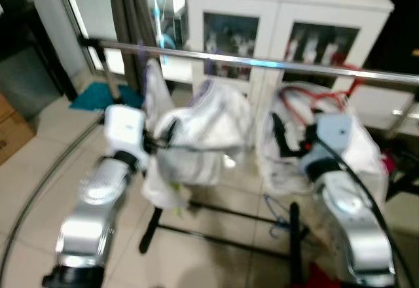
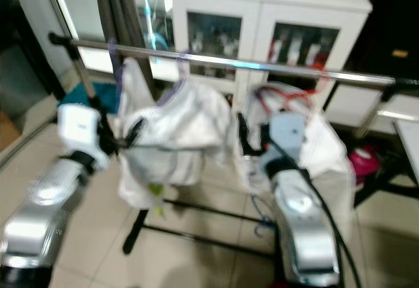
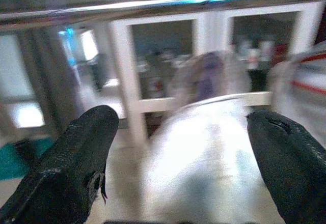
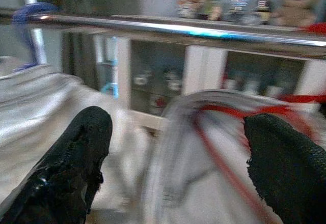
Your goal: Hang hanger
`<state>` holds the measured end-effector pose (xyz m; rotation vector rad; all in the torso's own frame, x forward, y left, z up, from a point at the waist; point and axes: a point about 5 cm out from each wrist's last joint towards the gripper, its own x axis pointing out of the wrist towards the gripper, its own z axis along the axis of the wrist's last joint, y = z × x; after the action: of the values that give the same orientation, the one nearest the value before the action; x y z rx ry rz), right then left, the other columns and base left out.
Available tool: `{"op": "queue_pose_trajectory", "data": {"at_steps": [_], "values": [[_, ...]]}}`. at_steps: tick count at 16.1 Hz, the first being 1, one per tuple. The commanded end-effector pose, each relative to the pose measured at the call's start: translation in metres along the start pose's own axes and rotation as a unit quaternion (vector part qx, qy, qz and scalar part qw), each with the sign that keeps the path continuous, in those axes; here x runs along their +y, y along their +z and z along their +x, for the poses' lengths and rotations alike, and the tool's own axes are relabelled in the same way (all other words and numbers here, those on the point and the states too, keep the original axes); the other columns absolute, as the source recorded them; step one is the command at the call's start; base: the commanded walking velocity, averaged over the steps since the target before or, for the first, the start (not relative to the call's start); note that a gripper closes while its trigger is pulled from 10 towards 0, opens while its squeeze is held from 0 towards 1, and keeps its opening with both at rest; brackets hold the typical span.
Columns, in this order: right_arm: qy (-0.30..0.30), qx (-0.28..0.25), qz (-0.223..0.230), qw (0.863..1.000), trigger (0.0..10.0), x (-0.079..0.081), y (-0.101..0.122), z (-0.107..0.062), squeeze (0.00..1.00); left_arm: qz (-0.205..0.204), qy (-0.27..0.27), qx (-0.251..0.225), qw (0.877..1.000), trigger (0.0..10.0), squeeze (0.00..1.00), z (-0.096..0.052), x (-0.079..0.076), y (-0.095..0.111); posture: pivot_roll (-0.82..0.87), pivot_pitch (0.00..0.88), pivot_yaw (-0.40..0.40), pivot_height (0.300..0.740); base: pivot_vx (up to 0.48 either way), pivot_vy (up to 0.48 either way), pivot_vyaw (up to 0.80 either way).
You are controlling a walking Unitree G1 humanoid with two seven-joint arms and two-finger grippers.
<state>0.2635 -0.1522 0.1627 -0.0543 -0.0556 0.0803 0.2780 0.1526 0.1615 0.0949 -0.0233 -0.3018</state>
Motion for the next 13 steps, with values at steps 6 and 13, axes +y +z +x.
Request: {"op": "queue_pose_trajectory", "data": {"at_steps": [6, 13], "values": [[0.03, 0.008, 0.016, 0.999, 10.0, 0.011, 0.011, 0.007, 0.0, 0.004, -0.104, 0.013, 0.994, 10.0, 0.49, 0.007, -0.005, 0.003, -0.14, 0.0, 0.036, 0.74, 0.0, -0.08, 0.0], [0.025, -0.008, 0.013, 1.0, 10.0, 0.003, 0.024, 0.044, 0.0, 0.038, -0.201, 0.039, 0.978, 10.0, 0.46, 0.007, -0.011, -0.001, -0.13, 0.0, 0.048, 0.74, 0.0, 0.0, 0.0]]}}
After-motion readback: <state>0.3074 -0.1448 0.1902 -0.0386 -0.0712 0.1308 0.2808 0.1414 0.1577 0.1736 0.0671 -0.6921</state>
